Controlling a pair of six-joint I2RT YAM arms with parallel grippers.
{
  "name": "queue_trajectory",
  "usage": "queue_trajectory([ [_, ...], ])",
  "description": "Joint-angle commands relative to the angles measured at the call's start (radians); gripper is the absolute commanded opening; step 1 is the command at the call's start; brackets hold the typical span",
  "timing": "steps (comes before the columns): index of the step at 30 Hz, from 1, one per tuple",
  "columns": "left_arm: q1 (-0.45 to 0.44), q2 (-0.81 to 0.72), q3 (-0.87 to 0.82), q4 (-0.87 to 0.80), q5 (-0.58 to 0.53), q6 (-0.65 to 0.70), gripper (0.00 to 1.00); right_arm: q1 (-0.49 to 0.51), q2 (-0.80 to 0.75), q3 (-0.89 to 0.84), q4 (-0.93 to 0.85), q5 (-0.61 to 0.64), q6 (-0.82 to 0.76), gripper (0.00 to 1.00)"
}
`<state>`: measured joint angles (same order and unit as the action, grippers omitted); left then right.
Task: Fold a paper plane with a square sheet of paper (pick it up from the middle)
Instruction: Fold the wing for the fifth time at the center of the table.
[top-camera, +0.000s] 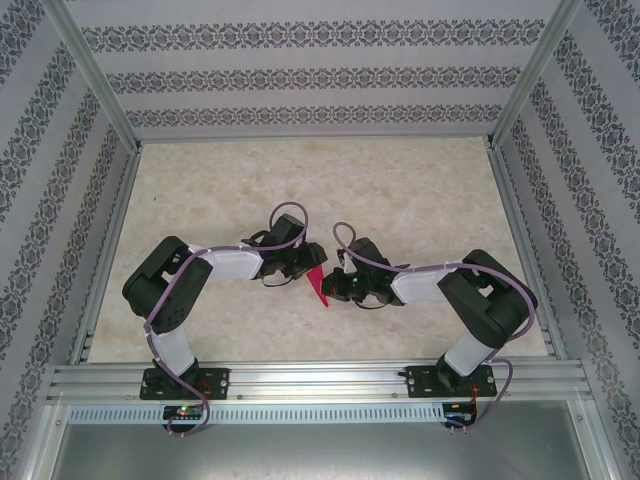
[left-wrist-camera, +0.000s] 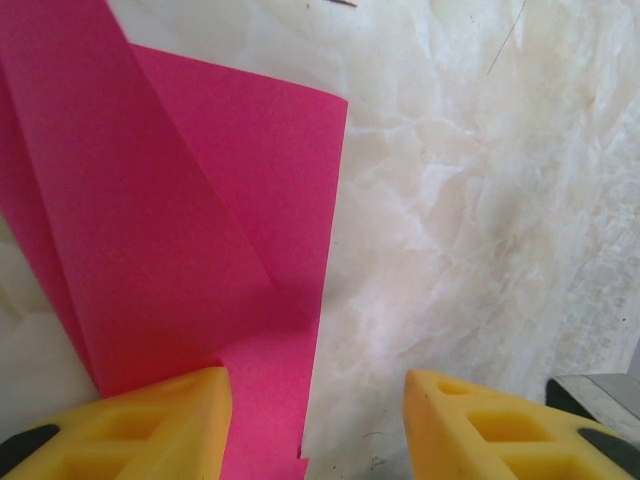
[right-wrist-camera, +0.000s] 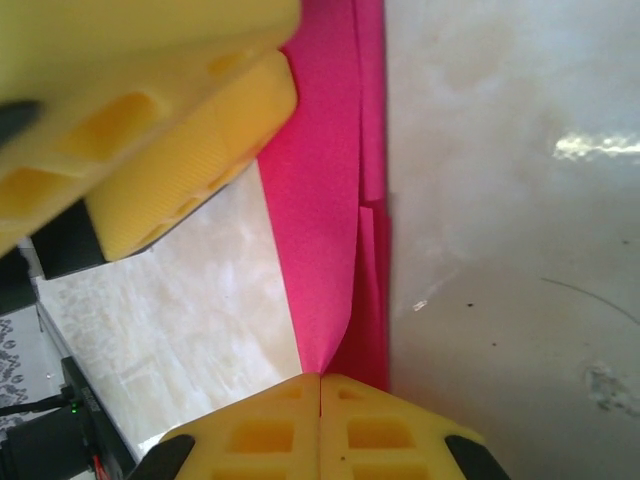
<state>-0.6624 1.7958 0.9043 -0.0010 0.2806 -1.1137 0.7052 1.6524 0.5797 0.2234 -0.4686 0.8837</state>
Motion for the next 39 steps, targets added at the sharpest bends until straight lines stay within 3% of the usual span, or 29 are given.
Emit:
queue_trajectory([
  [1, -0.013, 0.028, 0.015, -0.049, 0.002, 0.027, 0.51, 0.020, 0.026, -0.025, 0.010, 0.001, -0.034, 0.07],
  [9, -0.011, 0.031, 0.024, -0.068, 0.000, 0.032, 0.50, 0.030, 0.019, -0.043, -0.057, 0.081, -0.028, 0.08],
  [19, -0.012, 0.041, 0.030, -0.078, -0.004, 0.033, 0.50, 0.035, -0.079, -0.065, -0.052, 0.050, 0.012, 0.17],
  [28, -0.012, 0.046, 0.037, -0.083, 0.001, 0.035, 0.50, 0.049, -0.050, -0.062, -0.098, 0.058, -0.004, 0.10],
  [39, -0.012, 0.045, 0.038, -0.088, 0.001, 0.037, 0.50, 0.071, -0.025, -0.049, -0.213, 0.136, -0.006, 0.12],
])
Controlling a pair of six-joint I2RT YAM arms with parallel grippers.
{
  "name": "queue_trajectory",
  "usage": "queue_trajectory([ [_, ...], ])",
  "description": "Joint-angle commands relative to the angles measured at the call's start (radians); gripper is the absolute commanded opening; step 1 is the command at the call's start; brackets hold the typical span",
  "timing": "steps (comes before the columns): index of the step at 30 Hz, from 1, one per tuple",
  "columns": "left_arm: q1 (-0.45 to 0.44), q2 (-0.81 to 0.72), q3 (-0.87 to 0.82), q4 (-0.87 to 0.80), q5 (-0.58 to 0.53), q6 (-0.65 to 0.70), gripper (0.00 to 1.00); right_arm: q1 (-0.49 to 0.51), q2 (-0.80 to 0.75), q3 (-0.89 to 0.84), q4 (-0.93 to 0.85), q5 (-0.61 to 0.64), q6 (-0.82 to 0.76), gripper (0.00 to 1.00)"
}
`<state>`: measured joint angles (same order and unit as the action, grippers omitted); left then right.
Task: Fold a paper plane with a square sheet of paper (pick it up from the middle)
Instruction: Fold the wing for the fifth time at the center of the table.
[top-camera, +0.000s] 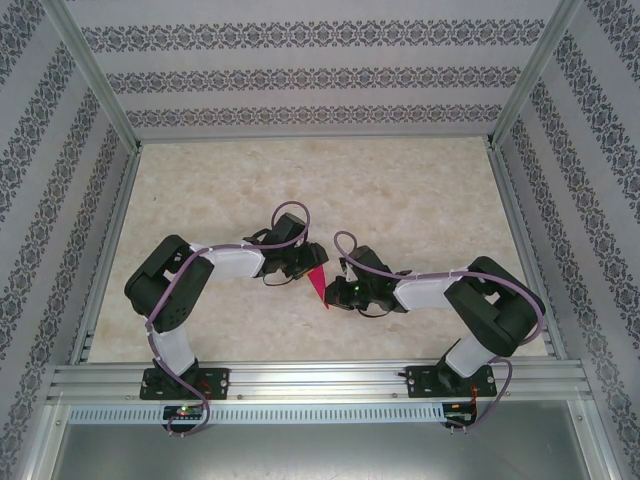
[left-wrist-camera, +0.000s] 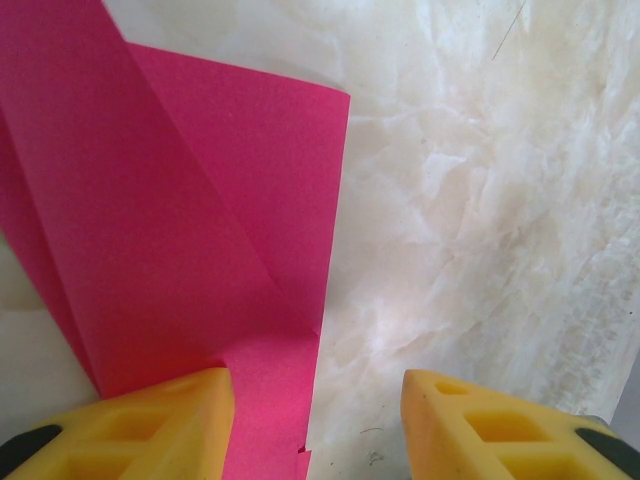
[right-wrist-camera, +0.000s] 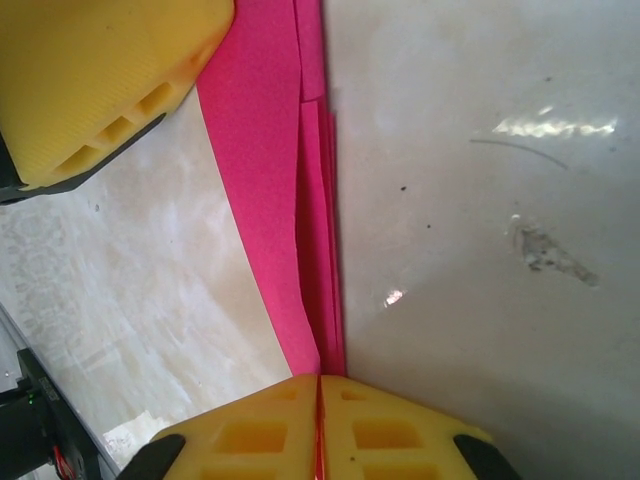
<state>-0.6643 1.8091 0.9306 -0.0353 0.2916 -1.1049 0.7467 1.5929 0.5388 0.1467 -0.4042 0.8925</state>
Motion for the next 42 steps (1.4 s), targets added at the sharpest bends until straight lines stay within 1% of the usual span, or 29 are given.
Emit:
queue_trajectory([
  [1, -0.009, 0.031, 0.012, -0.054, -0.010, 0.028, 0.50, 0.029, 0.011, -0.006, -0.137, 0.077, -0.012, 0.13],
  [7, -0.011, 0.037, 0.018, -0.061, -0.006, 0.034, 0.50, 0.020, -0.141, 0.020, -0.125, 0.083, 0.000, 0.17],
  [11, -0.011, 0.041, 0.021, -0.058, -0.001, 0.035, 0.50, 0.016, -0.167, 0.038, -0.096, 0.075, 0.014, 0.15],
  [14, -0.011, 0.045, 0.022, -0.056, 0.002, 0.034, 0.50, 0.012, -0.128, 0.039, -0.014, 0.026, 0.044, 0.11],
  [17, -0.010, 0.045, 0.024, -0.055, 0.003, 0.034, 0.49, 0.011, -0.065, 0.033, 0.085, -0.003, 0.082, 0.10],
  [23, -0.011, 0.045, 0.021, -0.057, 0.006, 0.036, 0.50, -0.010, 0.043, 0.041, 0.150, -0.036, 0.107, 0.09],
  [31, -0.011, 0.043, 0.022, -0.064, 0.001, 0.037, 0.49, -0.011, 0.076, -0.040, 0.148, -0.051, 0.123, 0.09],
  [36, -0.011, 0.045, 0.023, -0.072, -0.008, 0.037, 0.49, -0.010, 0.054, -0.099, 0.172, -0.060, 0.141, 0.09],
  [38, -0.011, 0.047, 0.022, -0.072, -0.008, 0.037, 0.49, -0.008, 0.040, -0.099, 0.147, -0.076, 0.132, 0.10],
  [42, -0.011, 0.049, 0.022, -0.081, -0.016, 0.037, 0.49, -0.006, 0.000, -0.112, 0.090, -0.058, 0.119, 0.10],
])
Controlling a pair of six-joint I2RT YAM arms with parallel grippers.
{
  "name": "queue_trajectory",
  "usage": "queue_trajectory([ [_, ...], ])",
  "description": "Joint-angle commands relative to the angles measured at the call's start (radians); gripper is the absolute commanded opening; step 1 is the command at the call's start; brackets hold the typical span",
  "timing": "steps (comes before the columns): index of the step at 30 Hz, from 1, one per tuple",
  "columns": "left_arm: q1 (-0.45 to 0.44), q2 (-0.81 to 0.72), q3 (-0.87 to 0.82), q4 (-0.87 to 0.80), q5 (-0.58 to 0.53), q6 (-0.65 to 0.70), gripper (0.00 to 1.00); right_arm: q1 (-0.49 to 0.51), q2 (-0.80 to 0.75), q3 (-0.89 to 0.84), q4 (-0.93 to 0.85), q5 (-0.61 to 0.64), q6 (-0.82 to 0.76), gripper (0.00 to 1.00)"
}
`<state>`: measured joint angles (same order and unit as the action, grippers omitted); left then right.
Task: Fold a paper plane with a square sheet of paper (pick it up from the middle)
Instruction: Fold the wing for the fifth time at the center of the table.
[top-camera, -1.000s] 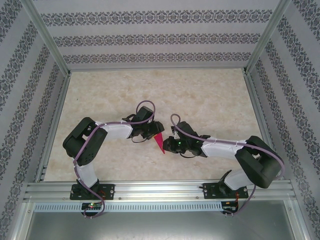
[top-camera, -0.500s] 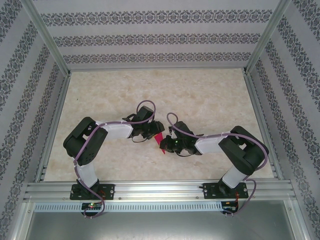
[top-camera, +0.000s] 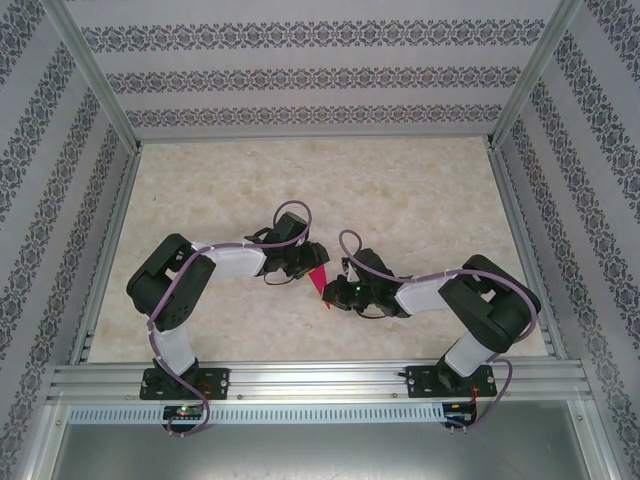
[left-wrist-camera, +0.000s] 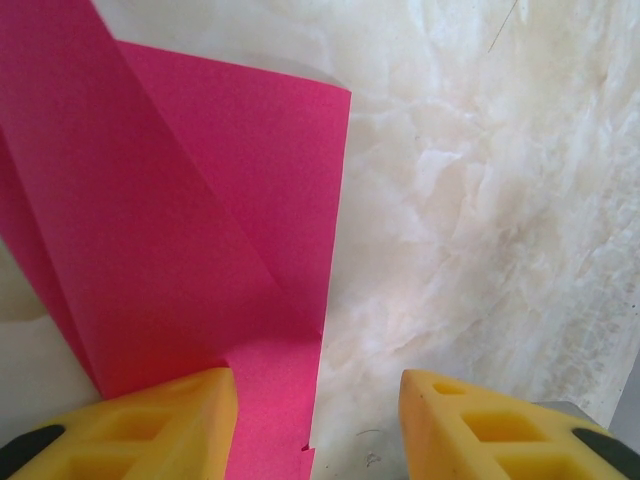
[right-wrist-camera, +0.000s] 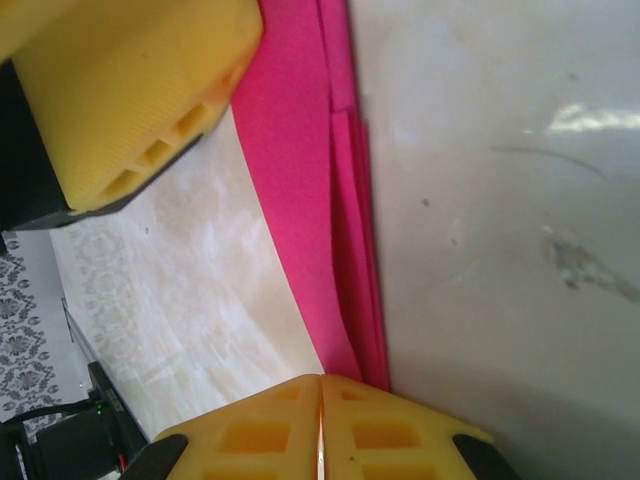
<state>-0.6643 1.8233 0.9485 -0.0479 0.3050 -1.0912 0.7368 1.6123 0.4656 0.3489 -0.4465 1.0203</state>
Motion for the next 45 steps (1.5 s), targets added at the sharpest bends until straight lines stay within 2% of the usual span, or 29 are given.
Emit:
queue_trajectory([
  [1, -0.011, 0.037, 0.004, -0.069, -0.029, 0.021, 0.49, 0.003, -0.023, -0.043, -0.119, -0.020, -0.012, 0.10],
  [4, -0.011, 0.042, 0.003, -0.065, -0.028, 0.016, 0.48, 0.011, -0.024, -0.043, -0.158, -0.038, -0.027, 0.11],
  [13, -0.011, 0.044, 0.013, -0.073, -0.018, 0.020, 0.48, 0.029, -0.031, -0.059, -0.319, 0.039, -0.060, 0.10],
  [20, -0.010, 0.049, 0.013, -0.077, -0.017, 0.024, 0.48, 0.036, -0.069, -0.040, -0.364, 0.004, -0.084, 0.10],
  [29, -0.011, 0.051, 0.016, -0.076, -0.007, 0.027, 0.48, 0.015, -0.261, 0.054, -0.361, 0.089, -0.070, 0.10],
  [36, -0.011, 0.058, 0.026, -0.078, 0.003, 0.031, 0.48, 0.009, -0.113, 0.129, -0.163, 0.049, 0.001, 0.09],
  [39, -0.011, 0.058, 0.027, -0.081, 0.004, 0.033, 0.48, 0.007, -0.054, 0.130, -0.105, 0.072, 0.033, 0.09],
  [45, -0.011, 0.056, 0.028, -0.078, 0.008, 0.033, 0.48, -0.007, 0.034, 0.154, -0.079, 0.066, 0.025, 0.10],
])
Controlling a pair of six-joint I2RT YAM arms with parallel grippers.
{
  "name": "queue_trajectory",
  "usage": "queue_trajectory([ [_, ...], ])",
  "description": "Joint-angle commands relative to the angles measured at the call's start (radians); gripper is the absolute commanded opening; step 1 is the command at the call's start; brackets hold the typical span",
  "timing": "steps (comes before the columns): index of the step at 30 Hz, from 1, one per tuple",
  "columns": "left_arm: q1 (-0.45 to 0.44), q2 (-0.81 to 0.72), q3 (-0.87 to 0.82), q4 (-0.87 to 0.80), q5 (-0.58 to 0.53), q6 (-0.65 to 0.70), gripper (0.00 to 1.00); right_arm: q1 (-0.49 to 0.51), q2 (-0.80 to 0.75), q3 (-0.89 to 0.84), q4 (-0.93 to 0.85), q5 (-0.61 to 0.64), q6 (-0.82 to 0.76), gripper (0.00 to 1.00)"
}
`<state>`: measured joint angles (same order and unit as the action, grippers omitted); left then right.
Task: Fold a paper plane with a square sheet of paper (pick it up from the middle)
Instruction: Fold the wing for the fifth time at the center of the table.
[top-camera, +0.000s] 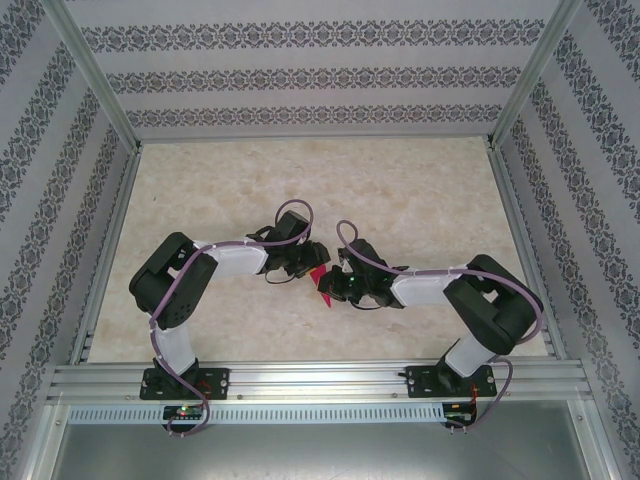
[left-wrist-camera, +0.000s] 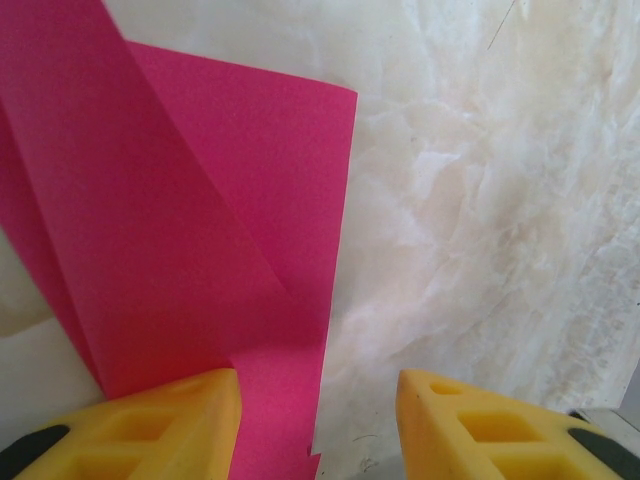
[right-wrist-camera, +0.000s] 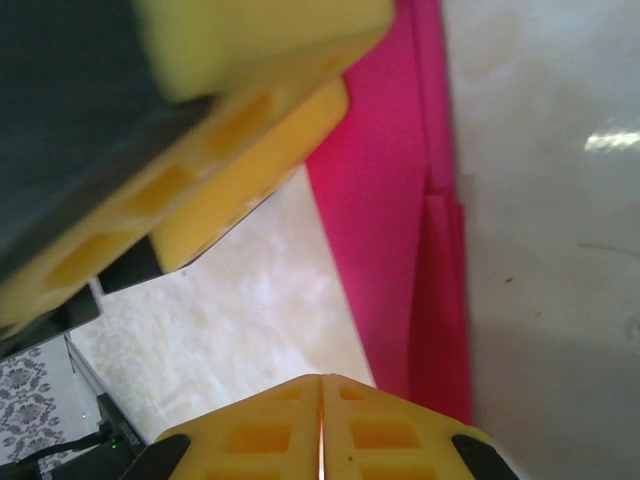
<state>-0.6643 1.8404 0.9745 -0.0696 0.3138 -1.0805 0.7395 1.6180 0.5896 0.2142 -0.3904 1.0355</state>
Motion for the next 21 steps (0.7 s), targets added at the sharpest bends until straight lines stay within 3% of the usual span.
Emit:
queue_trajectory([
  [1, -0.011, 0.040, 0.002, -0.054, 0.001, 0.022, 0.48, -0.011, 0.042, 0.030, 0.046, 0.008, 0.006, 0.10],
  [8, -0.008, 0.021, 0.034, -0.078, 0.000, 0.079, 0.49, -0.019, 0.092, -0.055, -0.062, 0.022, -0.037, 0.05],
  [17, 0.029, -0.077, 0.128, -0.111, 0.054, 0.213, 0.63, -0.027, 0.146, -0.078, -0.072, -0.032, -0.079, 0.02],
  [21, 0.031, -0.145, 0.086, -0.127, 0.036, 0.225, 0.62, -0.037, 0.152, -0.062, -0.081, -0.033, -0.085, 0.02],
])
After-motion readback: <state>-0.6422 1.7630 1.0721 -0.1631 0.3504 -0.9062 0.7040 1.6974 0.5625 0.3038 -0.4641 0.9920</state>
